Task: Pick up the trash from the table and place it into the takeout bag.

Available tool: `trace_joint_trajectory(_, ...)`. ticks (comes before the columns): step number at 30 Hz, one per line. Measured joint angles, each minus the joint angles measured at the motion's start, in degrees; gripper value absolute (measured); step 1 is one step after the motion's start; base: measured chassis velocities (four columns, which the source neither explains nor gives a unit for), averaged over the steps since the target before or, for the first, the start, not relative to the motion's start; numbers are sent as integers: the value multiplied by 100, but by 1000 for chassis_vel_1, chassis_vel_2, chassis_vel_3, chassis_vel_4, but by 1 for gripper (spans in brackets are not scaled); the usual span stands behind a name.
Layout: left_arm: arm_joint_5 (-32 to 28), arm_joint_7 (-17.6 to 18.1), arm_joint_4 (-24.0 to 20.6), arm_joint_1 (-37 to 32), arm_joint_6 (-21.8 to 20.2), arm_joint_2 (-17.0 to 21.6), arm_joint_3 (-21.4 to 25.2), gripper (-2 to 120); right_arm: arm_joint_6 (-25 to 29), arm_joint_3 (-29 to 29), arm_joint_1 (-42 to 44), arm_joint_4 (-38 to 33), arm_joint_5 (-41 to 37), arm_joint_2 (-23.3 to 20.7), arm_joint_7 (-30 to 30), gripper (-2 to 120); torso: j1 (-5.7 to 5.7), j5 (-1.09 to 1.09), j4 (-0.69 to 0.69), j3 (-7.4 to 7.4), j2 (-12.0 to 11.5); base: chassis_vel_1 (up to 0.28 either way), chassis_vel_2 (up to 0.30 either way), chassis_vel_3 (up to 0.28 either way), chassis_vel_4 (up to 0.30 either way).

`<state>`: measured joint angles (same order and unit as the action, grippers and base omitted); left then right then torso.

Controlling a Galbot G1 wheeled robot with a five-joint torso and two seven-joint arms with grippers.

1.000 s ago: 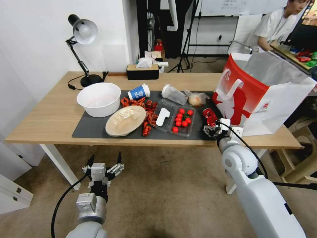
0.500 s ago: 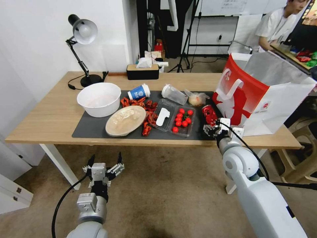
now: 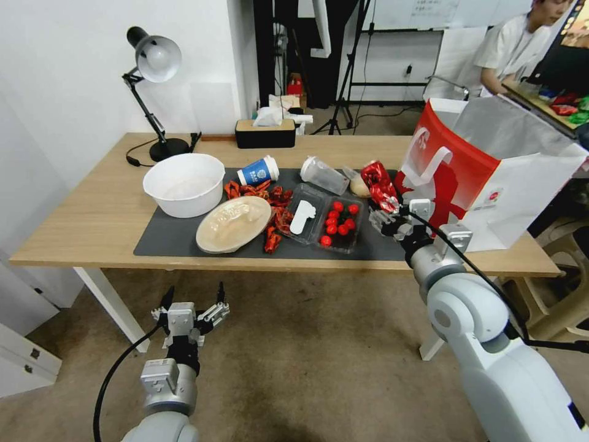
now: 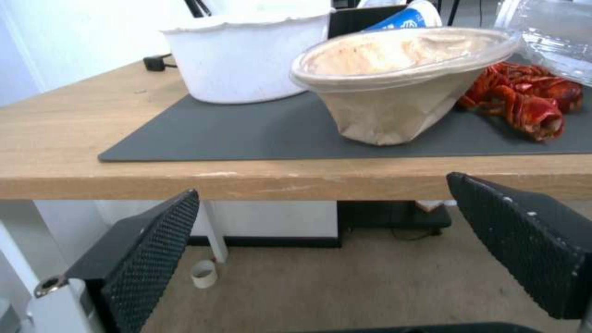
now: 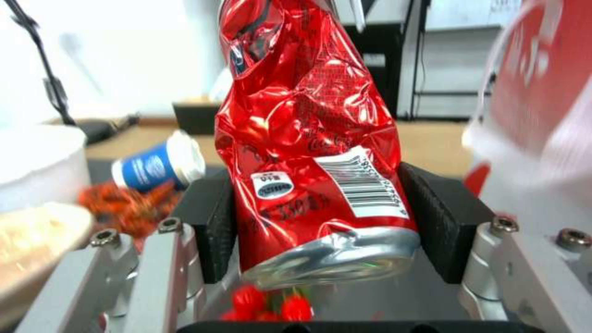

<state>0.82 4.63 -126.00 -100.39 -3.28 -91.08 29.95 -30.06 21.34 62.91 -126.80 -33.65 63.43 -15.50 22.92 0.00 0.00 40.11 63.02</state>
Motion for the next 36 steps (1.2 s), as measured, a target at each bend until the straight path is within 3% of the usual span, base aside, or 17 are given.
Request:
trace_joint_trajectory(6,0,3,0,-15,17,-1,8,100,26,187,-309,-144,-405,-193,-46,58,0,1,1,0,0,0,0,0,0)
trace_joint_trajectory(12,7,10,-7,-4,21,-3,0,100,-13,914,-1145,18,-1375,-838,-500,58,0,0,2,1,0,0,0,0,0)
trace_joint_trajectory(19,9,-1,136,147,-41,89,-162,100,-287,1717,-1156,304,-2033,-1369,-1166,58,0,2,-3,0,0,0,0,0,0)
trace_joint_trajectory(32,8,-7,157,180,-72,102,-181,100,-398,1881,-1190,911,-2207,-1526,-1511,58,0,0,1,0,0,0,0,0,0)
trace_joint_trajectory(36,8,-10,158,181,-79,124,-202,100,-399,1867,-1190,1062,-2150,-1524,-1524,75,0,0,0,0,0,0,0,0,0)
